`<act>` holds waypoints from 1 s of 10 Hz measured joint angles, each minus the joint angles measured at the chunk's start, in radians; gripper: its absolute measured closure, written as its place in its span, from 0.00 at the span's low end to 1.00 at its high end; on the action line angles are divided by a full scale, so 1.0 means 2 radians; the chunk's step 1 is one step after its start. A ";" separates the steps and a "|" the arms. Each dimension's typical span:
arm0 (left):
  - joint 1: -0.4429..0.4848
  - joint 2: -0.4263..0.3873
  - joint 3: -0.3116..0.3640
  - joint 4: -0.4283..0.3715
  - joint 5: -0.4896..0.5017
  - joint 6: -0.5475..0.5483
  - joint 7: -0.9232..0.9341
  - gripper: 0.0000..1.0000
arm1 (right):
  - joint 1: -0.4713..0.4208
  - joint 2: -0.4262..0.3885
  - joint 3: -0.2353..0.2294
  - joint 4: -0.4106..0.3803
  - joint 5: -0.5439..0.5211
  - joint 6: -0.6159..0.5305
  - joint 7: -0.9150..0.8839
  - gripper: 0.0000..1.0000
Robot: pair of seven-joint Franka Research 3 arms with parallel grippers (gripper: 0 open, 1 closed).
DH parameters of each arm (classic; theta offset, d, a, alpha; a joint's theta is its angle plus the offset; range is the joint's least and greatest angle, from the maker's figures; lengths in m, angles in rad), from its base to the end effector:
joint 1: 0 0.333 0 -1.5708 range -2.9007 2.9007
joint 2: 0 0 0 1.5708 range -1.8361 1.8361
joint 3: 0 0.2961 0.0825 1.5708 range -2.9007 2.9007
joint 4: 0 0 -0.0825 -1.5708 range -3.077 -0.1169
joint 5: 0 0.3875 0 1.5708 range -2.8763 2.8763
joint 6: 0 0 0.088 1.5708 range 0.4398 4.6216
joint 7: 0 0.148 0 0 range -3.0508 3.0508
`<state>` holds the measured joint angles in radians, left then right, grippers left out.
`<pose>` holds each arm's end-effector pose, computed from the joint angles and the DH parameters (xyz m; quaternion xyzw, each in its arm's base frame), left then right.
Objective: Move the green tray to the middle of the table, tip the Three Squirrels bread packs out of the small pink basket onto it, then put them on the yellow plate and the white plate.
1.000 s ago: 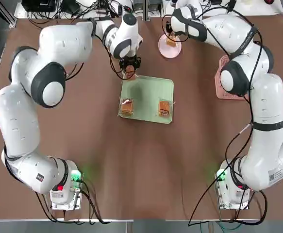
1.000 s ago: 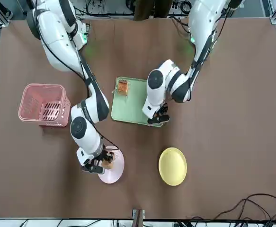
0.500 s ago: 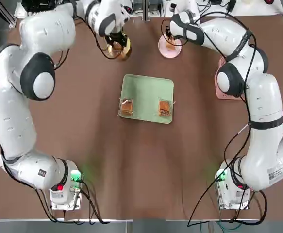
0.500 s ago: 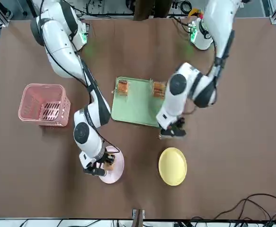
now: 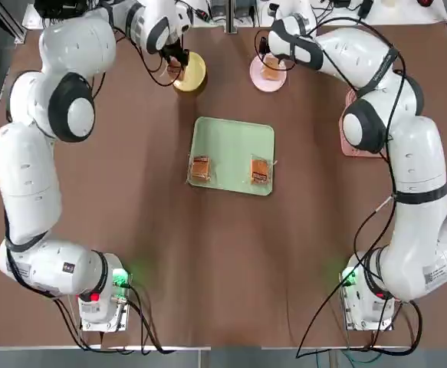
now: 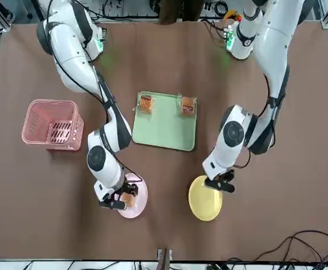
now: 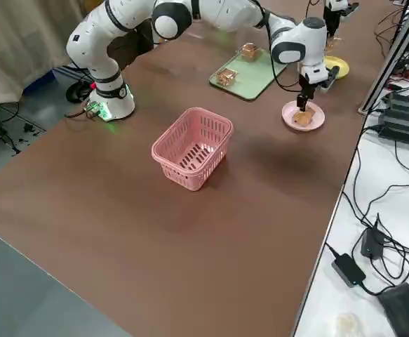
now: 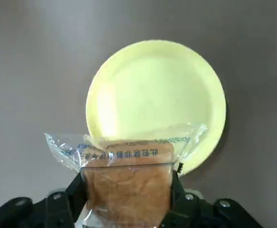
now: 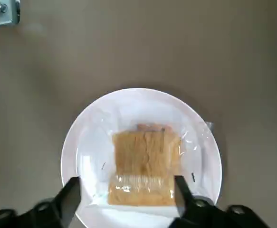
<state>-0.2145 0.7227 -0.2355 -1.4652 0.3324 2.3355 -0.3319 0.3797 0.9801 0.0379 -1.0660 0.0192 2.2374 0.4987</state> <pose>0.6767 -0.2827 0.2213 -0.9866 0.1280 -0.1001 0.0174 0.7241 0.3128 0.1972 -0.9936 0.0554 -0.0757 0.0629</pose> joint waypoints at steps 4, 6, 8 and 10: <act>-0.004 0.039 0.002 0.031 0.000 0.041 0.000 0.28 | 0.011 -0.042 0.007 0.010 0.000 -0.084 0.015 0.01; -0.005 0.059 0.005 0.044 0.000 0.066 -0.008 0.25 | 0.027 -0.094 0.008 -0.025 0.000 -0.133 0.029 0.01; -0.016 0.074 0.023 0.059 0.000 0.075 -0.011 0.23 | 0.036 -0.176 0.009 -0.135 0.000 -0.116 0.031 0.01; -0.025 0.081 0.033 0.063 0.000 0.091 -0.026 0.19 | 0.055 -0.260 0.013 -0.268 0.001 -0.077 0.044 0.02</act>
<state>-0.2644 0.8854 -0.1699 -1.3401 0.3324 2.5175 -0.3843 0.4895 0.4602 0.0644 -1.6010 0.0206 2.0844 0.5873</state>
